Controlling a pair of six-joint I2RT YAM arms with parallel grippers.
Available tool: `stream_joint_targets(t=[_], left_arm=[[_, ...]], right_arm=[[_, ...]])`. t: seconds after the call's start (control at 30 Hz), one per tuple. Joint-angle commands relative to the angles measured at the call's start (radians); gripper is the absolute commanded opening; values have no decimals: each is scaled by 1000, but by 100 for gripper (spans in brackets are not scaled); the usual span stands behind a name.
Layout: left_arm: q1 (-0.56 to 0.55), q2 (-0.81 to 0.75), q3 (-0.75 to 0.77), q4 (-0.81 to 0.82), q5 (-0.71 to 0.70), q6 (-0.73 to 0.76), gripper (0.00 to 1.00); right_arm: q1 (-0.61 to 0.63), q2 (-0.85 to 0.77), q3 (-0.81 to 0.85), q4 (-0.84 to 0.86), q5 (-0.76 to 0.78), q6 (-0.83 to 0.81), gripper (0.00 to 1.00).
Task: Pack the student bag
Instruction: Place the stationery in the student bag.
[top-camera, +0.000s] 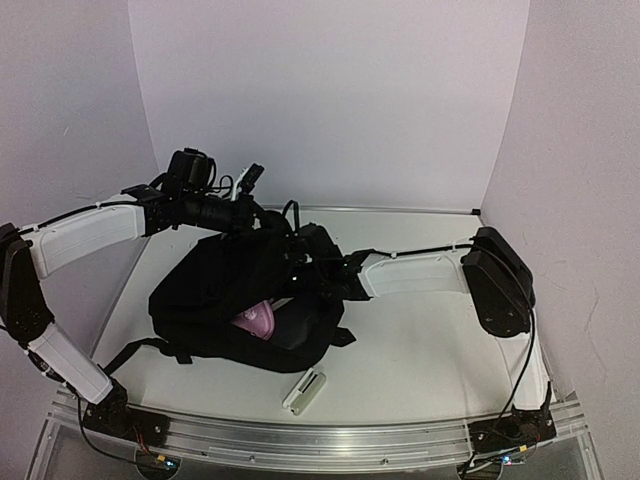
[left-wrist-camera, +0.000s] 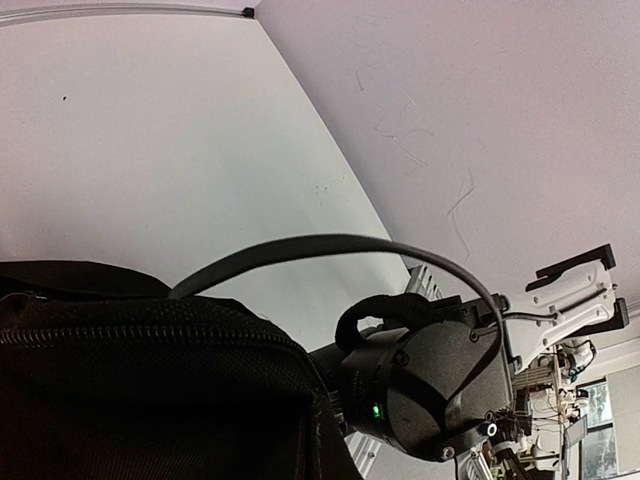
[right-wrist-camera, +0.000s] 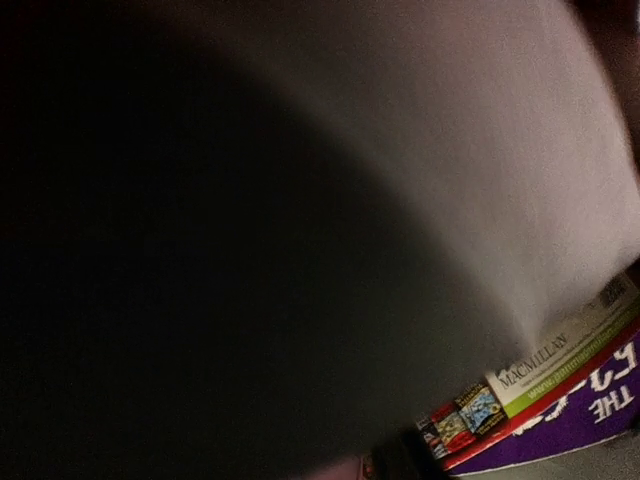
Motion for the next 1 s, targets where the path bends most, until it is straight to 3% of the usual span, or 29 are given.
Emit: stream_joint_targets(t=[0.0, 0.23, 0.53, 0.7, 0.87, 0.97], left_arm=[[-1, -56, 26, 123, 42, -6, 0], [16, -84, 2, 120, 31, -3, 0], [28, -85, 9, 97, 66, 30, 0], [28, -63, 22, 56, 115, 65, 0], [-2, 3, 93, -161, 160, 197, 1], [-59, 48, 138, -311, 147, 283, 19]], right_arm=[[24, -150, -75, 100, 36, -26, 62], [20, -370, -303, 76, 166, -9, 81], [-90, -548, -477, -75, 314, 15, 89], [-214, -520, -490, -93, 211, 1, 89], [-259, -455, -458, -95, 119, -26, 89], [-285, -419, -424, -99, 89, -18, 88]])
